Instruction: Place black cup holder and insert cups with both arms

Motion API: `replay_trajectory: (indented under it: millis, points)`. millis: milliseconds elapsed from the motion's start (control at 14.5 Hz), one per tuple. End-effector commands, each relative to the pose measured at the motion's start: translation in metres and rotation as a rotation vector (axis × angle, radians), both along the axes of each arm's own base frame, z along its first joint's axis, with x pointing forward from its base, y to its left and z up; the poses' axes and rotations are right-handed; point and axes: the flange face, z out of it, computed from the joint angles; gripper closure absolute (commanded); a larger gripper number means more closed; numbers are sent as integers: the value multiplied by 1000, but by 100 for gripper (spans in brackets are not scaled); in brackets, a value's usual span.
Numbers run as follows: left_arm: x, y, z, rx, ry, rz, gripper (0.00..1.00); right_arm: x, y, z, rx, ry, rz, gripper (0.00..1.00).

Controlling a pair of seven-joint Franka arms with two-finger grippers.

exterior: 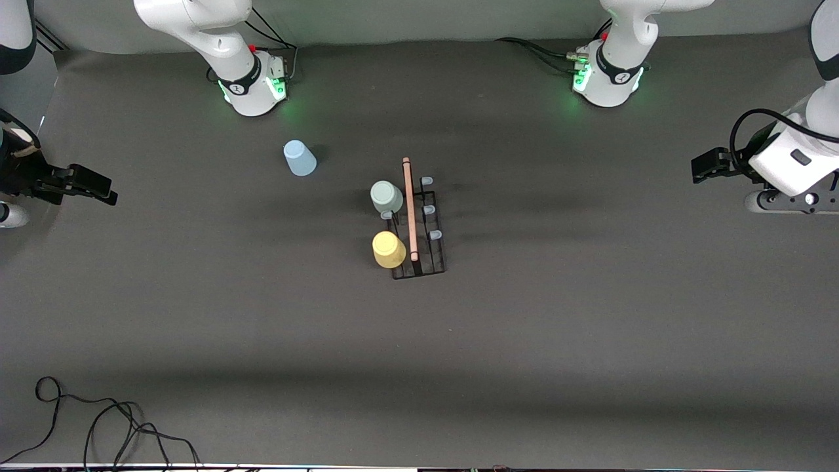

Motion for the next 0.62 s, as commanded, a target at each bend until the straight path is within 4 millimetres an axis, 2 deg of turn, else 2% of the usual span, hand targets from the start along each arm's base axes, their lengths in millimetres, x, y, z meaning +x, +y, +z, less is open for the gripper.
replay_trajectory:
  millis: [0,551]
  points:
    - [-6,2,7,5,-3,-13,0,1,-3,0,-19,-12,15,0]
    - [-3,1,9,-10,-32,-11,0,-1,0,4,-19,-10,16,0]
